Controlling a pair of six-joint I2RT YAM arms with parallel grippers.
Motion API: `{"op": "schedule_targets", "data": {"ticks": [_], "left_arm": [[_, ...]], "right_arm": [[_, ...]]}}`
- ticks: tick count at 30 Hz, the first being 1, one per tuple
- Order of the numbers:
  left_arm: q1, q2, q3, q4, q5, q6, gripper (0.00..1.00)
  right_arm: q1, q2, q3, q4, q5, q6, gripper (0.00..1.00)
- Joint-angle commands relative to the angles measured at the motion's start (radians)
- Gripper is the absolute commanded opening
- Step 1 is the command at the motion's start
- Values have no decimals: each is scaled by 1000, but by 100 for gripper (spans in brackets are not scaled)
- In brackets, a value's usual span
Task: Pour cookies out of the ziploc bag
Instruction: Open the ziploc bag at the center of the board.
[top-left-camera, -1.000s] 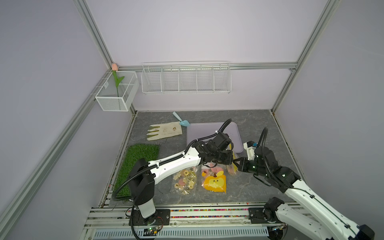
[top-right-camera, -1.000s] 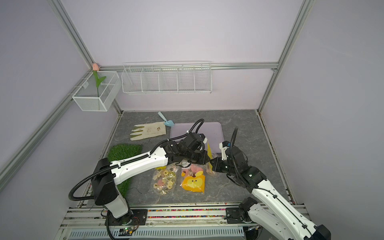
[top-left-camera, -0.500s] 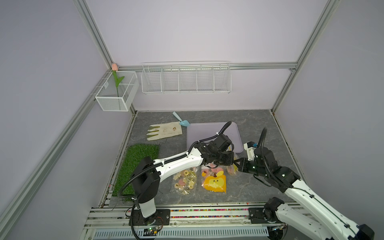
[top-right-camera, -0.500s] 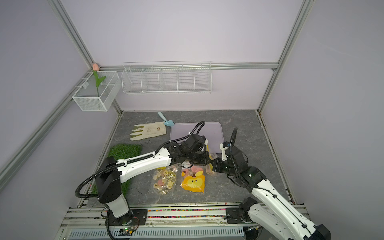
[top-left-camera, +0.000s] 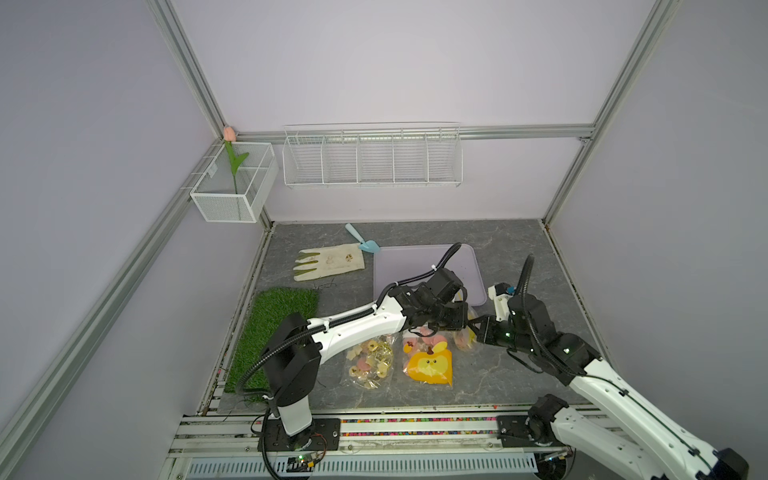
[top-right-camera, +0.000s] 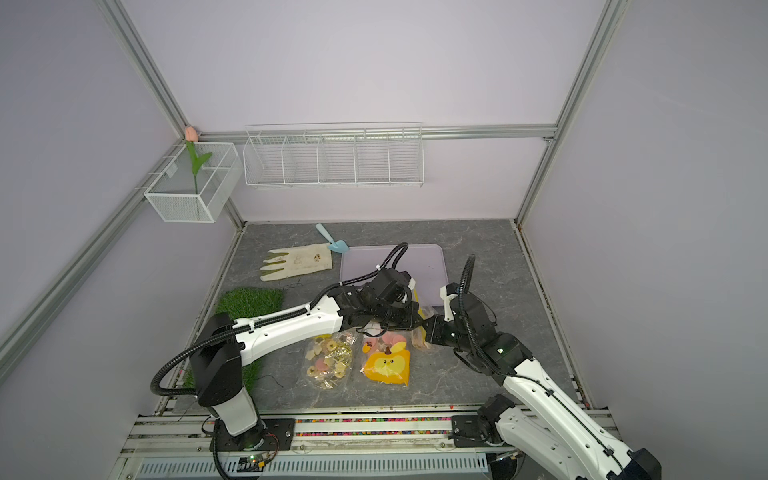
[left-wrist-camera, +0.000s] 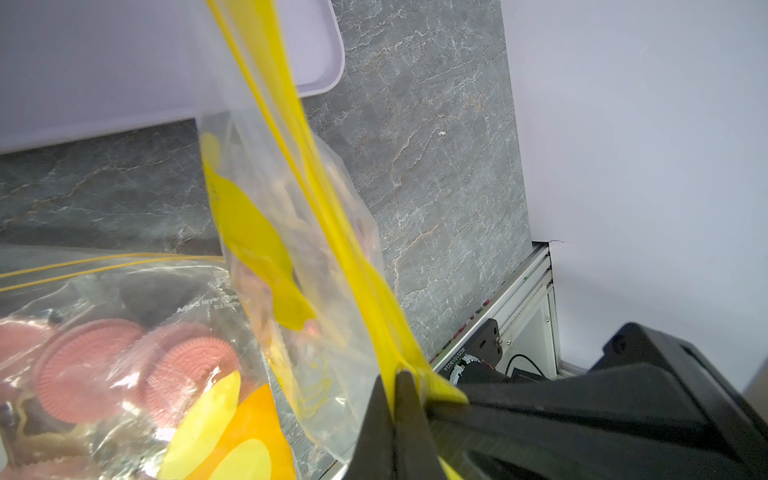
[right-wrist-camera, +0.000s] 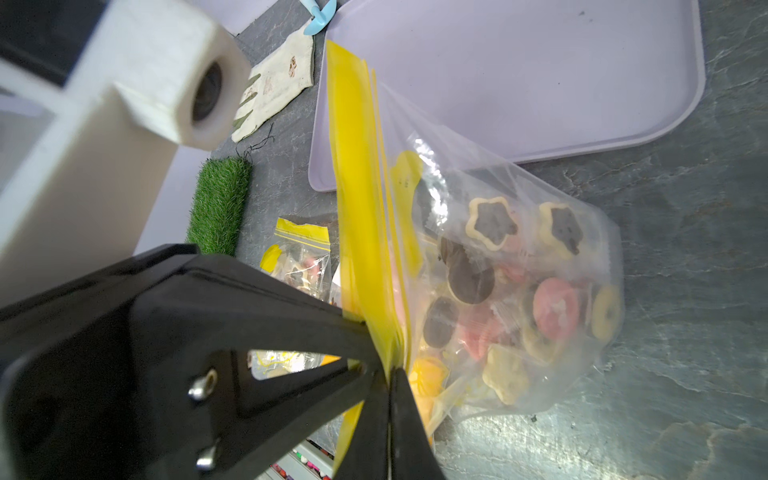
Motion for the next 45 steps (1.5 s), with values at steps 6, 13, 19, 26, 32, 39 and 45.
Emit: {"op": "schedule_targets", "data": {"ticks": [6,13,19,26,32,39,45], "left_arm": [[4,-38,-10,-100,-112,69,0],[-1,-16,40,-185,-140,120,0],[-9,-8,99,-278,-202,158,0],[-16,15,154,-344,-232,183,0],[-16,4,164,-350,-239,186,0],[-16,-42,166,-346,-270,179,0],[-16,-69,184,-342,-275,170,0]], "right_arm": [[9,-11,6,-63,92,-14,6],[24,14,19,-76,127,-17,6],[36,15,38,-108,192,-12,6],[41,14,51,-138,254,-3,6],[44,10,61,-148,275,1,6],[42,-50,65,-181,330,21,6],[43,-90,81,-218,355,39,6]]}}
